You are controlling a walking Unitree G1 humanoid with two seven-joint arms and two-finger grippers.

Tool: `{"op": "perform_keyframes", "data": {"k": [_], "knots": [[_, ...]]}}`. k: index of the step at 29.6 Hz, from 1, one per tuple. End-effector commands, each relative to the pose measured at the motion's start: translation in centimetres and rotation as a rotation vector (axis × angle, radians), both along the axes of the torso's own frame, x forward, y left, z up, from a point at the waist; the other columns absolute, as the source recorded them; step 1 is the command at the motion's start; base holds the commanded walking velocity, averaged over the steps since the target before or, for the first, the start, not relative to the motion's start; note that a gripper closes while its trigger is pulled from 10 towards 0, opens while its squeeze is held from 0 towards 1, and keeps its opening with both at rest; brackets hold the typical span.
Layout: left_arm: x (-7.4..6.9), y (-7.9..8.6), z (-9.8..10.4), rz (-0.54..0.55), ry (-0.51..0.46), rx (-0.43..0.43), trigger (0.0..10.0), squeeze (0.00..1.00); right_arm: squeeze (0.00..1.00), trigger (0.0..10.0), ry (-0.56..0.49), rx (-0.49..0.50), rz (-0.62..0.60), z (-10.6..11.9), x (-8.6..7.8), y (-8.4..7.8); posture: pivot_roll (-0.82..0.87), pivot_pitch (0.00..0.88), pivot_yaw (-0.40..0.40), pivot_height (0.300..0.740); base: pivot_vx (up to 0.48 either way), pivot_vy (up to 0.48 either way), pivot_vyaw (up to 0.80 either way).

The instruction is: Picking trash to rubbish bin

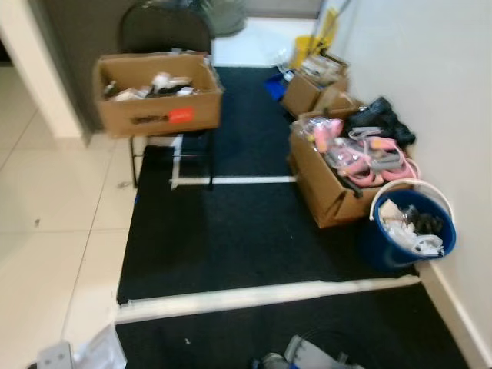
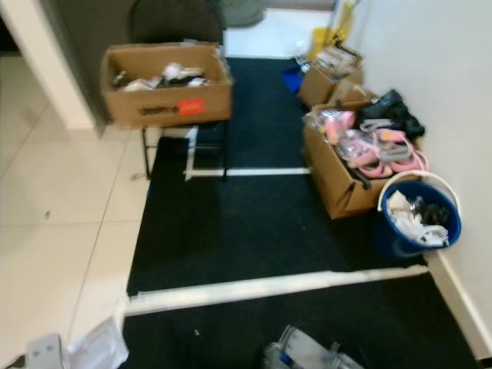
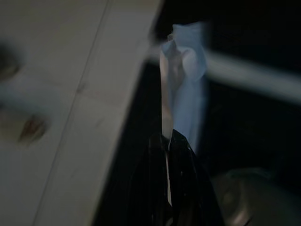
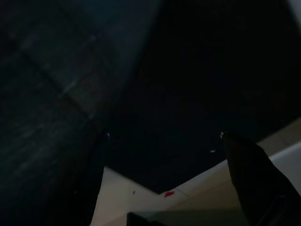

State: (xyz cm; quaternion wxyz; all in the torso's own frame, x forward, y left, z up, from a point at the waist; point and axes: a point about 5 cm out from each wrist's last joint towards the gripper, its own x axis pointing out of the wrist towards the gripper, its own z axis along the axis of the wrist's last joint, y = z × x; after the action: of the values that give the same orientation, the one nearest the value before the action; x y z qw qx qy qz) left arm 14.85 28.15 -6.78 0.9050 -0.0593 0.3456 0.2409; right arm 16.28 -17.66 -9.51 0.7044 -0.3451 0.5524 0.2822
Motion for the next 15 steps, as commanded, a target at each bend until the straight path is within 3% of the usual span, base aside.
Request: {"op": "perform_keyframes", "data": {"k": [1,4,6,9,11,15], "knots": [[-0.3,1.5,0.6,0.042,-0.025,0.031,10.0,0.0,0.0,10.0,-0.002,0.03,-0.012,-0.1,-0.2,0.6,0.13,0.145,-0.03,0.74,0.326,0.0,0.0],[1.1,2.9,2.0,0.054,-0.1,0.078,10.0,0.0,0.0,10.0,-0.006,0.031,-0.01,-0.1,-0.1,0.6,0.13,0.144,-0.028,0.74,0.326,0.0,0.0],[3.1,5.0,4.5,0.065,-0.207,0.158,10.0,0.0,0.0,10.0,-0.006,0.036,-0.009,-0.1,-0.1,0.7,0.14,0.144,-0.028,0.74,0.33,0.0,0.0],[4.9,6.9,7.2,0.07,-0.303,0.248,10.0,0.0,0.0,10.0,-0.007,0.039,-0.006,-0.1,-0.1,0.7,0.14,0.142,-0.027,0.74,0.33,0.0,0.0],[5.1,7.2,7.7,0.071,-0.319,0.26,10.0,0.0,0.0,10.0,-0.007,0.041,-0.006,-0.1,-0.1,0.8,0.14,0.142,-0.027,0.74,0.33,0.0,0.0],[6.9,9.3,11.5,0.079,-0.451,0.368,10.0,0.0,0.0,10.0,-0.01,0.051,-0.015,-0.1,-0.1,0.8,0.14,0.143,-0.027,0.74,0.327,0.0,0.0]]}}
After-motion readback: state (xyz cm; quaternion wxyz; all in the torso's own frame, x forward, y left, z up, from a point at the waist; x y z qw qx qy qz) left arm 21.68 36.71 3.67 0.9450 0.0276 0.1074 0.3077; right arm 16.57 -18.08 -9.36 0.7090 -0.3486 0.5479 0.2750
